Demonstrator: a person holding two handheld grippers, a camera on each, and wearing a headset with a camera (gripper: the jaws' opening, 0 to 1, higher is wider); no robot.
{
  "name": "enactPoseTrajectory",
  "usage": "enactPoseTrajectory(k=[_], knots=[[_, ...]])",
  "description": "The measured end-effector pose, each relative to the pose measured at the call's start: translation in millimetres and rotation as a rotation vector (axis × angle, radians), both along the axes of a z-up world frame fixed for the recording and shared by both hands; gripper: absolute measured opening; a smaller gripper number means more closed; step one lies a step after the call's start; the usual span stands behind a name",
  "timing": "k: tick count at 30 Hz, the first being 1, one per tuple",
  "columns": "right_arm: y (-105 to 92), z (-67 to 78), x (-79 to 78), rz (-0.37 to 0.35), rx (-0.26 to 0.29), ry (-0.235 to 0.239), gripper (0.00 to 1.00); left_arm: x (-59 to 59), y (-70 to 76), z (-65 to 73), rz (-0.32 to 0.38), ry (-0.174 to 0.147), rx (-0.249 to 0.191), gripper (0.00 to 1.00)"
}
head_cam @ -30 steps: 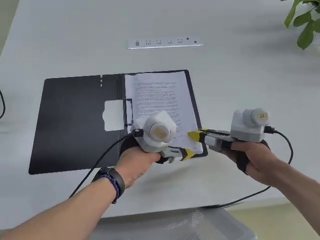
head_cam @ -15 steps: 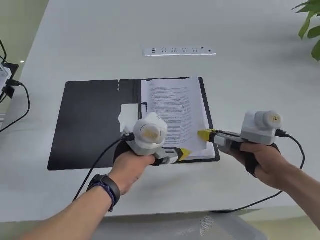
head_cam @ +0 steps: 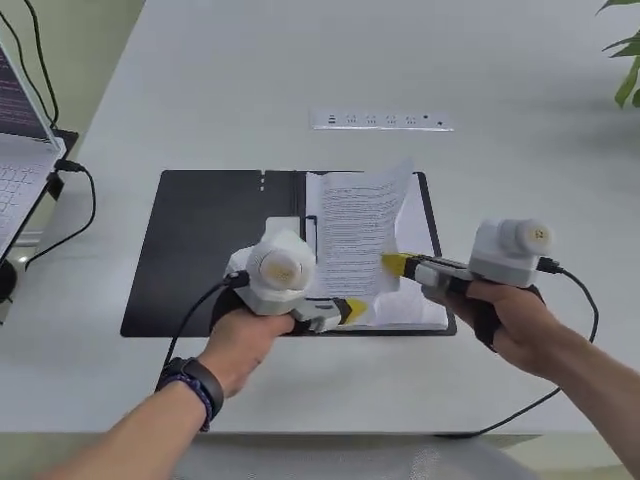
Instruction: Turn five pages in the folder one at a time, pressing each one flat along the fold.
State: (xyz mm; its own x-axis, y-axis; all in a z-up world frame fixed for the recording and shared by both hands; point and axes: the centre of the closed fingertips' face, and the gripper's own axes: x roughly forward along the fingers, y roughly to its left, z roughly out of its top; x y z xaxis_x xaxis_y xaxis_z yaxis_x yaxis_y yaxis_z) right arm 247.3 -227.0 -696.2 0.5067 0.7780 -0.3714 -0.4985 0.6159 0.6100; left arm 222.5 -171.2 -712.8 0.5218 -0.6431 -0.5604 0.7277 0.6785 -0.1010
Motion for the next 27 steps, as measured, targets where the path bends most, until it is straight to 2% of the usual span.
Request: enactPoseTrajectory(k=[2,11,13,19,27], knots=[[8.1,1.5,0.8,0.011,0.004,-0.003,0.00,1.4,9.5,3.0,0.022,0.001,-0.014,0.74],[47.6,7.2,0.6,0.071,0.016,-0.011,0.00,3.6,50.5,10.4,0.063,-0.022,0.004,0.74],[55.1,8.3,1.1,0.085,0.017,-0.015,0.00,2.8,58.7,12.2,0.073,-0.020,-0.003,0.75],[78.5,14.2,0.4,0.118,0.026,-0.022,0.00,-0.5,82.8,13.5,0.084,-0.033,0.020,0.76],[120.6,18.0,-5.1,0.187,0.039,-0.021,0.00,-5.8,105.2,15.6,0.094,-0.041,0.035,0.76]])
